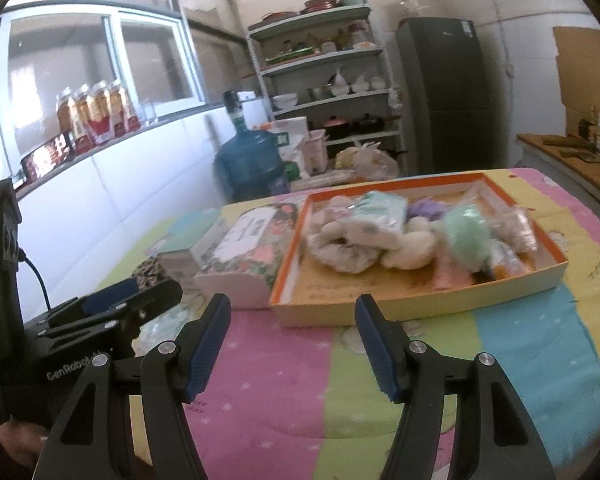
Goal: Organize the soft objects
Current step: 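Withdraw both grippers from the box toward the leopard scrunchie and tissue pack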
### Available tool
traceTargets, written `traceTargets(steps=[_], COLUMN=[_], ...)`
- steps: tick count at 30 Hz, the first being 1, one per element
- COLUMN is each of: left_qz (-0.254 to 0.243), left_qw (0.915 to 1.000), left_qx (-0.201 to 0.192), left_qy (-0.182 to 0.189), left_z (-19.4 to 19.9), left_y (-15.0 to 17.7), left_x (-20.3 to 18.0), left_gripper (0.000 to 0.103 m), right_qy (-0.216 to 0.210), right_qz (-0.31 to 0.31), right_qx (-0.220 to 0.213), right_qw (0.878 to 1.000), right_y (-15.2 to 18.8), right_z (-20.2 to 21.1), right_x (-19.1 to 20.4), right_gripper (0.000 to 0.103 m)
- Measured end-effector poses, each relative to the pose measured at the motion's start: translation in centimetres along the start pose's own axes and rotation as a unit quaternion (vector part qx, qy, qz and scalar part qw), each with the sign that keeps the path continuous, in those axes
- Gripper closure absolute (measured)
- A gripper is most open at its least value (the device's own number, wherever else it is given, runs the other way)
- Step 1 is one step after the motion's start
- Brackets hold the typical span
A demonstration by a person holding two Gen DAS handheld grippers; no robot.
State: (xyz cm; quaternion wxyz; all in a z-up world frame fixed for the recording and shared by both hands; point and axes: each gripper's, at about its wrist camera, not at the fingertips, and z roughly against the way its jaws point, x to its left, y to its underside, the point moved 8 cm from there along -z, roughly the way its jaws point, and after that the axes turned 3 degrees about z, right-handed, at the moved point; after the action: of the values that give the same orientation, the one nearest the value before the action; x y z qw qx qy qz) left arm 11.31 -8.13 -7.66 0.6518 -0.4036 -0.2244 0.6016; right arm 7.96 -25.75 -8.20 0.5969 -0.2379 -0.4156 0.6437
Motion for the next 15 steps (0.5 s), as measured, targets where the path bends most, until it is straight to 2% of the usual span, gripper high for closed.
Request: traceTargets(steps=[4, 7, 10, 15], left_qz=[0.022, 0.041, 0.055, 0.069], left_qw=[0.9994, 0.9982, 0.9968, 0.995], left_qx=[-0.009, -0.013, -0.015, -0.016], left_qy=[-0.025, -0.042, -0.056, -0.07], left_z=[0.9, 1.4, 1.9, 2.3], left_y=[-0.3, -0.4, -0.4, -0.2], left_x=[3.9, 7.0, 9.8, 13.2], left_gripper=[0.029, 0.029, 0.029, 0.029], right_qy=[-0.018, -0.033, -0.046, -0.079], right_qz=[0.015, 0.022, 0.025, 0.029], right_qx=[0.021, 0.039, 0.054, 0.089], right_qw=[0.999, 0.998, 0.997, 0.992], right_y=[1.1, 1.9, 2.5, 3.5], right_z=[-1.5, -2.8, -4.0, -6.4], right_x=[2.7, 4.8, 6.5, 9.3], right_gripper=[0.036, 0.029, 0.028, 0.026])
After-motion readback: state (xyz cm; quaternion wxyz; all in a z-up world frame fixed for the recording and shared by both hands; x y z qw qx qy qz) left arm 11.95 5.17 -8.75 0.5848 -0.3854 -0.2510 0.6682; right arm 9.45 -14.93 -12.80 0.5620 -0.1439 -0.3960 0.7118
